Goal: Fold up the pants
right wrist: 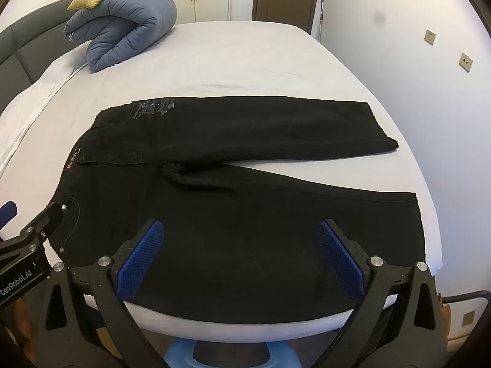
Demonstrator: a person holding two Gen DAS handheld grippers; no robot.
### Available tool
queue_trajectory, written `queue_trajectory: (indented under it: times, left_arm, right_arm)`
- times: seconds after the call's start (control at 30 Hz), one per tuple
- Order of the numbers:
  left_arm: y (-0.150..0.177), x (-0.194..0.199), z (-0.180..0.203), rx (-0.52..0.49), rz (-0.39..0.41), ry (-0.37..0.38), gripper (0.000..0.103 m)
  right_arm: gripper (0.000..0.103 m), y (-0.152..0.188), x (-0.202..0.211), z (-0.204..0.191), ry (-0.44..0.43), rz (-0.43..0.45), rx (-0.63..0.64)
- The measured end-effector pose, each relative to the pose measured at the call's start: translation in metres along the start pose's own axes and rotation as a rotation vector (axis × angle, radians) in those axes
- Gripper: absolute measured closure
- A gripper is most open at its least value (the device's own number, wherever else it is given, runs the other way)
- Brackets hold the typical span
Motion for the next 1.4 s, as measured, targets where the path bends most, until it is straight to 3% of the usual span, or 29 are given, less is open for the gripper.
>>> queue_trajectory:
  times: [1.4]
  left_arm:
    - [0.0005,0.0001,0.0009,-0.007,-0.011,-0.010,0.000]
  right_arm:
    - [0.001,0.0071,-0.0065,-0.0068,-0.023,-0.006,-0.015]
Point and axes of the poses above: each gripper's, at about its wrist camera, not at the fingertips, and x roughly against the way its jaws point, z to its right, y to its underside, the point moved 1 cm from there along -x, roughly the way its jaws point, and after that the axes turned 6 degrees about -y, right-handed, at the moved point
